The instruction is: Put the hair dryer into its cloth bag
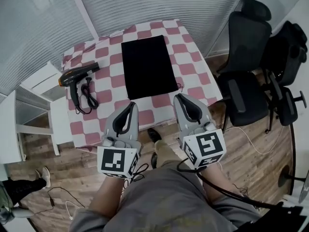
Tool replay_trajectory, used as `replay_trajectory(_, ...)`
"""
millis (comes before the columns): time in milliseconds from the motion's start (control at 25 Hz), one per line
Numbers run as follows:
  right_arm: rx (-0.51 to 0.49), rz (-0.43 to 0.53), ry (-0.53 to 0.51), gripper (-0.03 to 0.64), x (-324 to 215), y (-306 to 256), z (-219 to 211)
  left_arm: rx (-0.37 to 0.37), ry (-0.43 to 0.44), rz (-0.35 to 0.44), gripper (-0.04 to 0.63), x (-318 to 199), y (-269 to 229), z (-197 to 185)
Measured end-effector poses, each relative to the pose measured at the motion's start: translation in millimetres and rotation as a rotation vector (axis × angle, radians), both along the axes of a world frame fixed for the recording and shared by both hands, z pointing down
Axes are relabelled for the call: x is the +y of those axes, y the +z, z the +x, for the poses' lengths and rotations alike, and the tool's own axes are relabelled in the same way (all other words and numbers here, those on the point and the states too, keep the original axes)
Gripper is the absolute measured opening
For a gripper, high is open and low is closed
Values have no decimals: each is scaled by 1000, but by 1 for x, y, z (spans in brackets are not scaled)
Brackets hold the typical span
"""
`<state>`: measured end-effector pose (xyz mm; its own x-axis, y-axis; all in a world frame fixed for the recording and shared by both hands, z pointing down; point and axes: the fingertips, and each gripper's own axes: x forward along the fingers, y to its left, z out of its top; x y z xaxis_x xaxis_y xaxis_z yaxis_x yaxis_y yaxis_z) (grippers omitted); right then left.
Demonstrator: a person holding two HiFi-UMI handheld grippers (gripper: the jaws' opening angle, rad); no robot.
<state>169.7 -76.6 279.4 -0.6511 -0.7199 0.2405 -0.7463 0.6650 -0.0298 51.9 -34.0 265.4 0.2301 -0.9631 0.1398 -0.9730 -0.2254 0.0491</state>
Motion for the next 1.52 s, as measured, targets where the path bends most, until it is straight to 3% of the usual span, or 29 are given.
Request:
replay_trajectory(120, 31, -35, -21, 57, -33, 28, -13, -4, 0, -7, 0, -30, 15, -7)
replay_trajectory(440, 177, -263, -87, 107, -77, 139, -40, 9, -15, -123, 0, -74, 82, -20)
replay_trajectory(720, 353, -403, -141, 132, -88, 216, -60, 2, -16, -219, 0, -93, 131, -38)
replay_trajectory(880, 427, -419, -152, 112, -88, 226, -62, -1, -12, -238, 0, -97, 141, -42)
replay_trajectory(1120, 379, -433, -148, 38, -90, 222, -59, 10, -6, -246, 0, -99, 145, -41)
replay_trajectory(1480, 232, -402, -139, 35, -104, 166, -66, -16, 30, -212, 0, -100, 127, -32)
replay_trajectory(1520, 216, -399, -140, 35, -106, 158, -67, -26, 42, -209, 32, -101, 124, -30)
